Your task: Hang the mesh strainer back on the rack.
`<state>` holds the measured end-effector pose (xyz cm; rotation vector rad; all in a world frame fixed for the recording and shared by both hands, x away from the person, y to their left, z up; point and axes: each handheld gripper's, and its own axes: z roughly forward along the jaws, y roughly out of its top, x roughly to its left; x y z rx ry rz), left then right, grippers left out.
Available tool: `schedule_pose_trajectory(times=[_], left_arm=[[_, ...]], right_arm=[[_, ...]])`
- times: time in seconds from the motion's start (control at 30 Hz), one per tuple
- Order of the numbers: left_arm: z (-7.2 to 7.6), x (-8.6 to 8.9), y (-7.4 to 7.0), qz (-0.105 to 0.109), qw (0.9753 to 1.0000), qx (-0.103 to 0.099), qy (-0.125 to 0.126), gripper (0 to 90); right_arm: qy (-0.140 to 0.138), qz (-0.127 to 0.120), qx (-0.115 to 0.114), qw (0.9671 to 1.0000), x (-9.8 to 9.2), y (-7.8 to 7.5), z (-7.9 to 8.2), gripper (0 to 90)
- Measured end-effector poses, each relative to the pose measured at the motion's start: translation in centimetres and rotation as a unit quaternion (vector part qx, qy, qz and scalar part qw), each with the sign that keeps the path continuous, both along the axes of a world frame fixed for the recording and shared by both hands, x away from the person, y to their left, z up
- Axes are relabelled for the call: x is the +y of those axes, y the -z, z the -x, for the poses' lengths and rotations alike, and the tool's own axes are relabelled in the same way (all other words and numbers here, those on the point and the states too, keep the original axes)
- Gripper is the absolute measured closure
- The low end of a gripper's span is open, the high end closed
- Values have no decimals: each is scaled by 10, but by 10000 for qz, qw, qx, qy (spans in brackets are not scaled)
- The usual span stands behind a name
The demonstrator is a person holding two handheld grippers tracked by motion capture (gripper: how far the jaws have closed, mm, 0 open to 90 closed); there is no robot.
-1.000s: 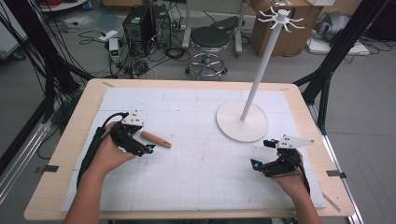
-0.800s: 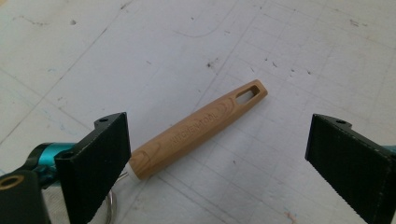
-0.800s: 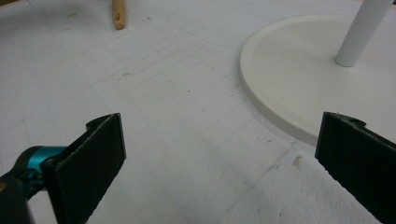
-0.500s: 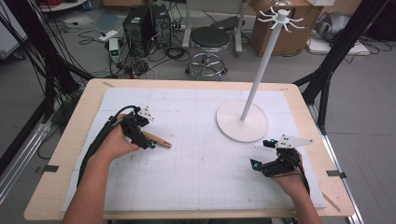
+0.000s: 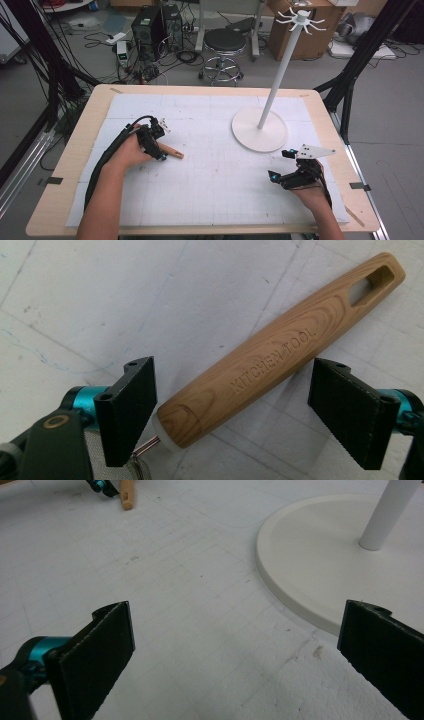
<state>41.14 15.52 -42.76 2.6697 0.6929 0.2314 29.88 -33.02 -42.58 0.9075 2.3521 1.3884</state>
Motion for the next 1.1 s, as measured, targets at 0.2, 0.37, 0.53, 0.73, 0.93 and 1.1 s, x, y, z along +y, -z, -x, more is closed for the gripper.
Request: schedule_pose_trajectory(times=[0.2, 0.37, 0.53, 0.73, 0.93, 1.1], left_arm=[[3, 0, -3, 129, 9996, 147, 199, 376], [6, -2, -5, 95, 9989, 238, 394, 563], [11, -5, -6, 51, 9985, 311, 444, 608], [16, -9, -8, -6, 9979, 421, 483, 641], [21, -10, -9, 46, 9977, 451, 505, 645], [20, -6, -6, 38, 9985, 387, 383, 570]], right_arm=[[-2, 3, -11, 10000, 0, 0, 0, 5], [14, 6, -5, 10000, 1, 0, 1, 5], [-5, -4, 1, 10000, 0, -1, 1, 5], [-11, -10, 3, 10000, 1, -1, 2, 5], [-16, -14, -2, 10000, 1, -1, 2, 5], [-15, -3, -1, 10000, 1, -1, 2, 5]])
